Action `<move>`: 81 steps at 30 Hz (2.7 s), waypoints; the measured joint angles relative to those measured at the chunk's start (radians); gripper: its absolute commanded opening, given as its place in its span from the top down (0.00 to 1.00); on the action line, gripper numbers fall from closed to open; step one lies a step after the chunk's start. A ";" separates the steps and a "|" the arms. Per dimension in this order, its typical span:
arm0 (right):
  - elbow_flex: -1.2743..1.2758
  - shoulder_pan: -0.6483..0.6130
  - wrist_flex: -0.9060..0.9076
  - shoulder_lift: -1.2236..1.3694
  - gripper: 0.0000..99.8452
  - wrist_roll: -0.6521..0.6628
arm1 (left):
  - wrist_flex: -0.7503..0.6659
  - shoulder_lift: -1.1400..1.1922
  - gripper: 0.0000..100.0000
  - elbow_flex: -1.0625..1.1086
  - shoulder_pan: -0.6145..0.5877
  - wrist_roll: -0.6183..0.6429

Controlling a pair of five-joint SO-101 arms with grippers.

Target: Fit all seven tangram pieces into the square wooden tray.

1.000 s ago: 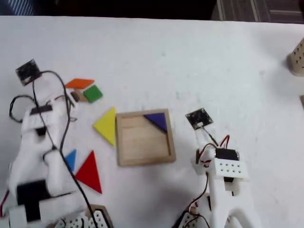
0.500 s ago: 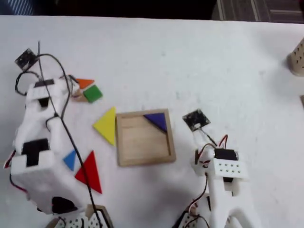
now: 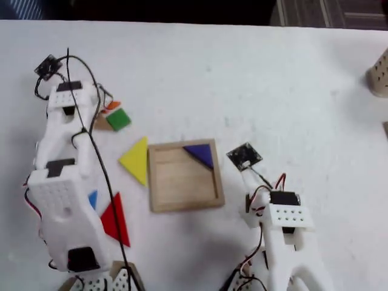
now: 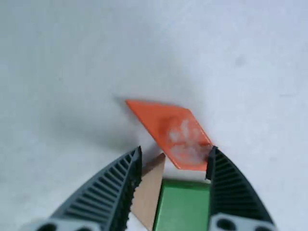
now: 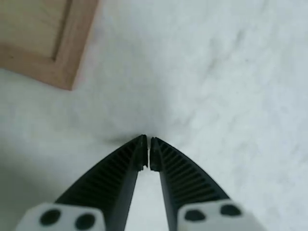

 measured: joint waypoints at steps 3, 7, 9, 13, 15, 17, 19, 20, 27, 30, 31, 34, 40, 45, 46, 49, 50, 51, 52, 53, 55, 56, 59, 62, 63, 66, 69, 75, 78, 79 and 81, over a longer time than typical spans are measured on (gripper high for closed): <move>0.000 0.000 0.000 0.000 0.98 0.000 | 0.040 0.051 0.77 -0.074 -0.008 0.002; 0.000 0.000 0.000 0.000 0.98 0.000 | 0.074 0.124 0.77 -0.190 -0.035 0.002; 0.000 0.000 0.000 0.000 0.98 0.000 | 0.098 0.166 0.77 -0.247 -0.048 0.002; 0.000 0.000 0.000 0.000 0.98 0.000 | 0.170 0.241 0.77 -0.373 -0.051 0.002; 0.000 0.000 0.000 0.000 0.98 0.000 | 0.210 0.279 0.77 -0.440 -0.051 0.002; 0.000 0.000 0.000 0.000 0.98 0.000 | 0.242 0.316 0.77 -0.506 -0.051 0.002; 0.000 0.000 0.000 0.000 0.98 0.000 | 0.279 0.353 0.78 -0.571 -0.051 0.002; 0.000 0.000 0.000 0.000 0.98 0.000 | 0.298 0.371 0.78 -0.601 -0.051 0.002; 0.000 0.000 0.000 0.000 0.98 0.000 | 0.436 0.470 0.97 -0.802 -0.049 -0.084; 0.000 0.000 0.000 0.000 0.98 0.000 | 0.485 0.499 0.95 -0.868 -0.040 -0.094; 0.000 0.000 0.000 0.000 0.98 0.000 | 0.494 0.506 0.95 -0.887 -0.038 -0.101; 0.000 0.000 0.000 0.000 0.98 0.000 | 0.532 0.528 0.98 -0.936 -0.035 -0.146; 0.000 0.000 0.000 0.000 0.98 0.000 | 0.631 0.542 0.98 -1.034 -0.029 -0.172; 0.000 0.000 0.000 0.000 0.98 0.000 | 0.781 0.542 0.98 -1.208 -0.017 -0.175; 0.000 0.000 0.000 0.000 0.98 0.000 | 0.793 0.542 0.98 -1.235 -0.006 -0.180; 0.000 0.000 0.000 0.000 0.98 0.000 | 0.802 0.542 0.98 -1.264 0.021 -0.233; 0.000 0.000 0.000 0.000 0.98 0.000 | 0.806 0.542 0.98 -1.266 0.031 -0.249; 0.000 0.000 0.000 0.000 0.98 0.000 | 0.806 0.542 0.98 -1.266 0.040 -0.261; 0.000 0.000 0.000 0.000 0.98 0.000 | 0.806 0.540 0.98 -1.266 0.046 -0.269; 0.000 0.000 0.000 0.000 0.98 0.000 | 0.806 0.537 0.98 -1.250 0.051 -0.273; 0.000 0.000 0.000 0.000 0.98 0.000 | 0.806 0.512 0.98 -1.194 0.052 -0.275; 0.000 0.000 0.000 0.000 0.98 0.000 | 0.806 0.494 0.98 -1.154 0.052 -0.275; 0.000 0.000 0.000 0.000 0.98 0.000 | 0.806 0.417 0.98 -1.020 0.052 -0.275; 0.000 0.000 0.000 0.000 0.98 0.000 | 0.806 0.324 0.97 -0.902 0.054 -0.279; 0.000 0.000 0.000 0.000 0.98 0.000 | 0.806 0.292 0.96 -0.873 0.052 -0.282; 0.000 0.000 0.000 0.000 0.98 0.000 | 0.806 0.218 0.89 -0.841 0.023 -0.302; 0.000 0.000 0.000 0.000 0.98 0.000 | 0.793 0.199 0.80 -0.841 -0.017 -0.394; 0.003 0.000 0.000 0.000 0.98 0.000 | 0.755 0.275 0.68 -0.841 -0.077 -0.446; 0.003 0.000 0.000 0.000 0.98 0.000 | 0.720 0.364 0.70 -0.839 -0.080 -0.477; 0.003 0.000 0.000 0.000 0.98 0.000 | 0.706 0.391 0.71 -0.839 -0.078 -0.488; 0.003 0.000 0.000 0.000 0.98 0.000 | 0.680 0.436 0.73 -0.839 -0.080 -0.500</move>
